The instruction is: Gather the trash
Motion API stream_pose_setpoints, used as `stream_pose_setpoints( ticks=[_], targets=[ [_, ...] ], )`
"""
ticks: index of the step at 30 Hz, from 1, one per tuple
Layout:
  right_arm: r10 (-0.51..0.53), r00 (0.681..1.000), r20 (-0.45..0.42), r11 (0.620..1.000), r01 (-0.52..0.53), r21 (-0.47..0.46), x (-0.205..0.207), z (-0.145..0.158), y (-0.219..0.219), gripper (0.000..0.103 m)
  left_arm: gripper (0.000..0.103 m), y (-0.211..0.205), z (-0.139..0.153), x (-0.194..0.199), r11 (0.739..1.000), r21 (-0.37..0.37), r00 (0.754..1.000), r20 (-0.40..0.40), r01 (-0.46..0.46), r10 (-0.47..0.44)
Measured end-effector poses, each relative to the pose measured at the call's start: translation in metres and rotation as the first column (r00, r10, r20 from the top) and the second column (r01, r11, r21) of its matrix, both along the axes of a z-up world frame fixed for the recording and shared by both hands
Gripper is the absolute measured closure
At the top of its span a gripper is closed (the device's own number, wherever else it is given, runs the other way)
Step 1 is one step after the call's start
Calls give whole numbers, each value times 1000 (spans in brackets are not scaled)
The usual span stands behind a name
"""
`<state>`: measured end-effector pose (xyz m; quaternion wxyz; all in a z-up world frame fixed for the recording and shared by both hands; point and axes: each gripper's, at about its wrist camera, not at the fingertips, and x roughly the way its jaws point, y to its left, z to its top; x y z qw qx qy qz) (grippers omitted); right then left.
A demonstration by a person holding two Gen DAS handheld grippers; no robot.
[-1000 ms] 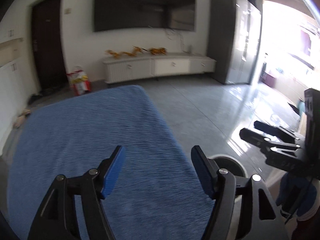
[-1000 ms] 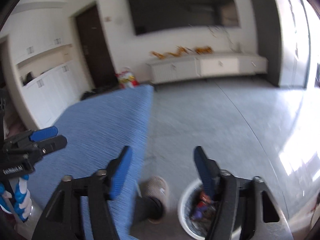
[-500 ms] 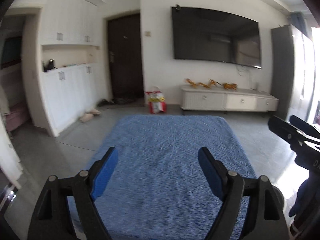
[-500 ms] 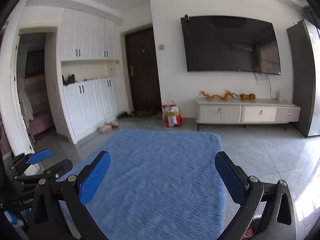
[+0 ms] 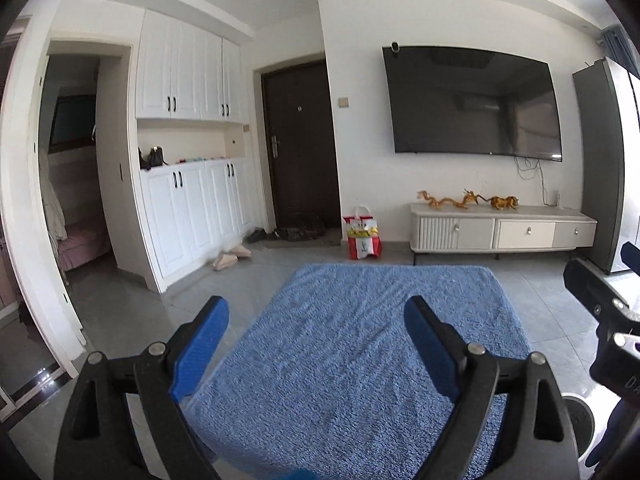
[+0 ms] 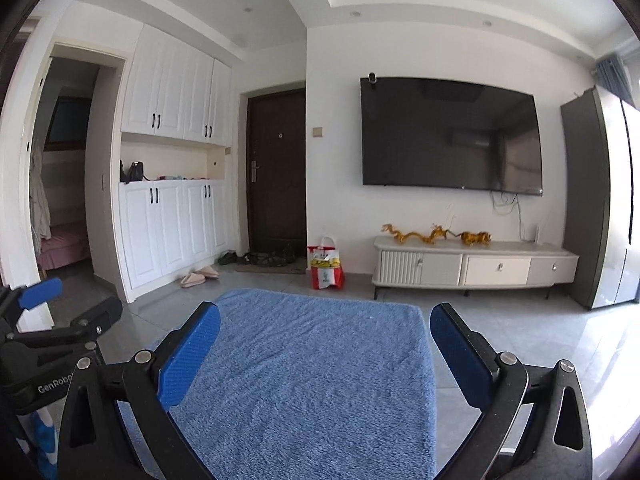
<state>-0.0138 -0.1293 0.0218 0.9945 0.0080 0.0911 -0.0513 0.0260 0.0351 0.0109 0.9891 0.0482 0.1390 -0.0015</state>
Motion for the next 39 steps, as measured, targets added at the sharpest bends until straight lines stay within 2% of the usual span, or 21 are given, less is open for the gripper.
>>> stream_pose_setpoints(
  ticks=[4,14,28,39],
  targets=[
    [-4,1000,26,1000,4,-10,-12,5,-2,0,13,2,7,-12,1000,8,999,34,3,-3],
    [8,998,64,999,-10,37,-32,15,-9,0,13,9,23,-30,1000,-18,998,62,15,-14],
    [-13,996,89,997,6,75,-44,15,-35,0,13,-13,21,-45,998,34,996,62,60,-62],
    [-62,993,98,989,48,140,-49,12,-63,0,13,-28,20,-55,995,62,994,59,84,-88]
  ],
)
